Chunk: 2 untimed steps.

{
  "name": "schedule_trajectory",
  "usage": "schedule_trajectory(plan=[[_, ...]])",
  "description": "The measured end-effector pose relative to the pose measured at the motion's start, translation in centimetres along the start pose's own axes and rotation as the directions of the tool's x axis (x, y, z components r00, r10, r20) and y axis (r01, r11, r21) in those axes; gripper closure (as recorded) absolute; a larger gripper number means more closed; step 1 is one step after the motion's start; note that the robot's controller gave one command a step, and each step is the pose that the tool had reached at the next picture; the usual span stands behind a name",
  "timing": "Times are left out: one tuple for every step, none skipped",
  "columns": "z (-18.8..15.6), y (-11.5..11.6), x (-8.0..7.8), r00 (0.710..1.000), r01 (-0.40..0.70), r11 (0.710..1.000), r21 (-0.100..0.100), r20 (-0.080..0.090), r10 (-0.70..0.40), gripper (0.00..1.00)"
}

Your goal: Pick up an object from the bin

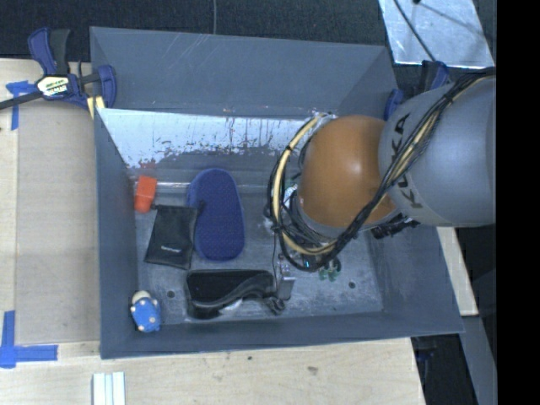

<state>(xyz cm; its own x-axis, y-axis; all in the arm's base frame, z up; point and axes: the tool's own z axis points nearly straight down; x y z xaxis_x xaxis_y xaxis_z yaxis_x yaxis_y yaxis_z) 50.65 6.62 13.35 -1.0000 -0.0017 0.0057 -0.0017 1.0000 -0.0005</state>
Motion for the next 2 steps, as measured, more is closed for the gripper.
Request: schedule_trajectory(plan=[[6.3,4.3,1.7,0.972,0.235,0.972,0.001,0.014,-0.235,0.00],[3.4,6.6,1.4,0.976,-0.218,0.976,0.000,0.001,0.218,0.00]])
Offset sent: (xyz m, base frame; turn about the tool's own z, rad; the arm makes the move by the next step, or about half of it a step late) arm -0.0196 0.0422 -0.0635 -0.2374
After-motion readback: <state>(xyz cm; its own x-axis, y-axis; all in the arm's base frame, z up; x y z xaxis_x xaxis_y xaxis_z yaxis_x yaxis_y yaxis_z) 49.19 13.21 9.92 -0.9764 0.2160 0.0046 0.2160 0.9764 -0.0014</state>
